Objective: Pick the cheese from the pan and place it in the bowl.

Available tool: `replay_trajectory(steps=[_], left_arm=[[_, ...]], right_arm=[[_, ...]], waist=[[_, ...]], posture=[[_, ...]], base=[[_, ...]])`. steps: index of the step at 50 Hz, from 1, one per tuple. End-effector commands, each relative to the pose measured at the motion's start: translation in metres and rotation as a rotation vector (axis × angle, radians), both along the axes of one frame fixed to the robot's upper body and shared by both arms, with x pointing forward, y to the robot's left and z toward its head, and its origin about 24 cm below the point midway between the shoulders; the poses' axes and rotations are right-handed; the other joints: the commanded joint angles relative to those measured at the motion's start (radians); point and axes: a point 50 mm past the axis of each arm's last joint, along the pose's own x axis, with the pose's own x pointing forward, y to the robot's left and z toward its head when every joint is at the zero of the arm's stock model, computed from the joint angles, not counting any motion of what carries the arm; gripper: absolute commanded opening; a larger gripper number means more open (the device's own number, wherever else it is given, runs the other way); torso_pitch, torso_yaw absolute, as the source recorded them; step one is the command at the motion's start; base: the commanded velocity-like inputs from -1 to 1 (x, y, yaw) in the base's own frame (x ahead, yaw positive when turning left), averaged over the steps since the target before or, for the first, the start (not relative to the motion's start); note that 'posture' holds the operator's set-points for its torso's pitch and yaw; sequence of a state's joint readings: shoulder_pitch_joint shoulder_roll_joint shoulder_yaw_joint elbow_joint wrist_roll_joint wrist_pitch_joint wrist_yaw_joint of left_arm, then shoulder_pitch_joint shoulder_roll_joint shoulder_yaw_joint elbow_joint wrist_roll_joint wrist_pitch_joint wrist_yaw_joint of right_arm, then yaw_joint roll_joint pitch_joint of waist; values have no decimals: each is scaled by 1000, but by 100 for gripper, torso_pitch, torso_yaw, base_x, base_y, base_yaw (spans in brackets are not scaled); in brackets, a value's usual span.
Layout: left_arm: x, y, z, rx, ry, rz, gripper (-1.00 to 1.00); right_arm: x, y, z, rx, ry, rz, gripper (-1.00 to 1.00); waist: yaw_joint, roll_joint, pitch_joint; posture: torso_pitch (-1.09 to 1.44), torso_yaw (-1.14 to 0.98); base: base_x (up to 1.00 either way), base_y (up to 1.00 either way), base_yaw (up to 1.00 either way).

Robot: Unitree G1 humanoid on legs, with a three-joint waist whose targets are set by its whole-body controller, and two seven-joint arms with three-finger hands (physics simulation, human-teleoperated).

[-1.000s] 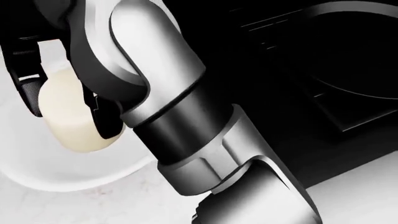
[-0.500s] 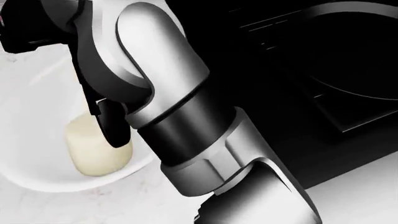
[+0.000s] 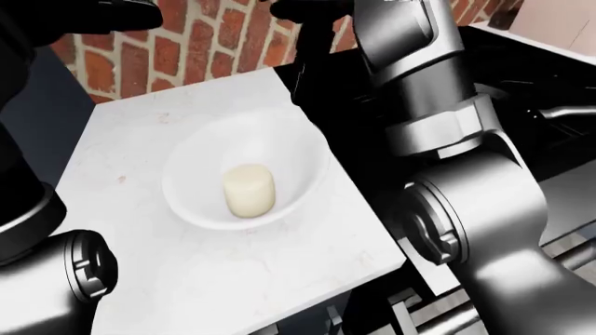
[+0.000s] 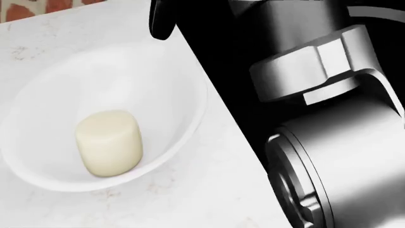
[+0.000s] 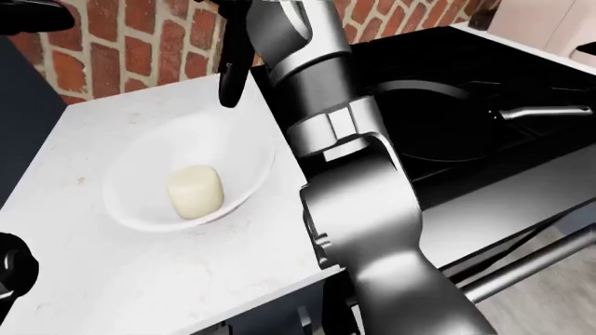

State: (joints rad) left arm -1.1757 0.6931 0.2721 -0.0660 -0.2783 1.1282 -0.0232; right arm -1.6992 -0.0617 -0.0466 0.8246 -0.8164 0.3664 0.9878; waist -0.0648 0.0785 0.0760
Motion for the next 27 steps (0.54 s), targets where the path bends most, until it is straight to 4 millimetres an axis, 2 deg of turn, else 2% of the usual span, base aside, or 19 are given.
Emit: replay_trajectory(steps=[1,18,27], left_arm=[[-10,-2,18,18,-98,3,100],[-13,-2,20,15,-100,2,100],[-10,-4,19,16,-97,-2,100]], right_arm=[[-11,9,22,42,-102,36,100],[3,-24,30,245,-117,-90,100],[14,-52,30,393,-160,-200,100]], waist=[[3,6,-31],[11,-4,-27],[21,-14,-29]], posture=[[0,0],[0,0],[0,0]], base=[[0,0,0],[0,0,0],[0,0,0]])
